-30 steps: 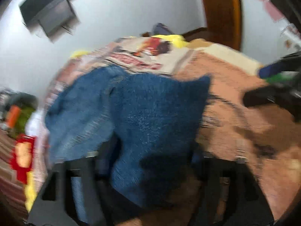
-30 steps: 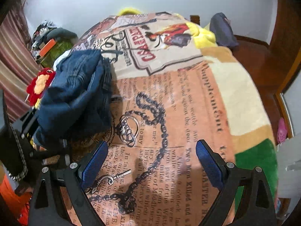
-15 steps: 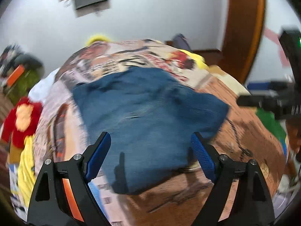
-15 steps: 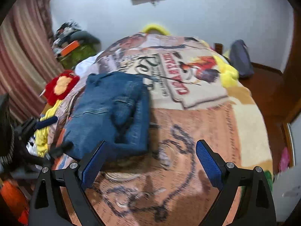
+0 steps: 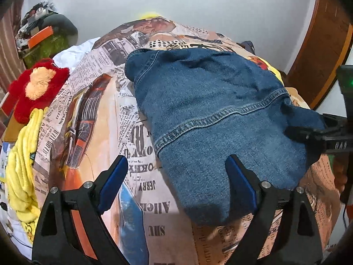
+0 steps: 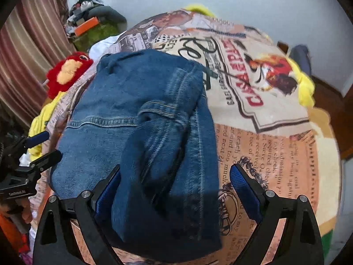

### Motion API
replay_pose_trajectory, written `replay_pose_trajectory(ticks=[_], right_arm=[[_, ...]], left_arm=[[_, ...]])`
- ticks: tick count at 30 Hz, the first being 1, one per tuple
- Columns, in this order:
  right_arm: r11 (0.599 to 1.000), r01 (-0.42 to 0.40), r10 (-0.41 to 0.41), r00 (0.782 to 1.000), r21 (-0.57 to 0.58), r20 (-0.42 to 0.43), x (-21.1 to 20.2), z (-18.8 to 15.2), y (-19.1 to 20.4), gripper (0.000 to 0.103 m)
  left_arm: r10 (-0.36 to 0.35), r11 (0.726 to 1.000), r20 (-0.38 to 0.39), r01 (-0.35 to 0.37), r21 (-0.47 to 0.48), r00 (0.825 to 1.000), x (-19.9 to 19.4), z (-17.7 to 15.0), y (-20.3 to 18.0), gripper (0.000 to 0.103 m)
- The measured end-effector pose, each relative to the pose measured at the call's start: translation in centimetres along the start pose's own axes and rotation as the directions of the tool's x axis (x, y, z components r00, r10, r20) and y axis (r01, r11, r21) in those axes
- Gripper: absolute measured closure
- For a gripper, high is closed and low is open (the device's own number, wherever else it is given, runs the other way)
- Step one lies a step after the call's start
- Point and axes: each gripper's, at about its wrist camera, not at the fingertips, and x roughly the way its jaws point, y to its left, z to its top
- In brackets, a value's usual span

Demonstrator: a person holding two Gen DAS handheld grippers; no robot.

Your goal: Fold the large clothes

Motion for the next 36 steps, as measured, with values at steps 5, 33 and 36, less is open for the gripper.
replay_pose_trajectory(ticks=[5,33,36], right_arm=[[0.989,-0.116,0.117,0.993,0.093,-0.002,-0.6,-0.9,-4.5,0.009],[0.978,0.023,-0.021,1.000,-0.209,0.010,-0.4,3.4,2.9,0.009],[0.958,0.060,-0.067,0.998,-0.281,-0.014,2.2,3.9,3.4,0.009]], left_arm=[[-0.025,1.000,0.009,0.024,0.015,1.000,0.2,-0.4,0.1,0.011],[-0.035,0.999,-0.009,0.035,0.009,0.999,1.1,3.2,1.8,0.012],[-0.015,0.999,-0.033,0.016,0.029,0.999,3.2,3.5,1.6,0.012]])
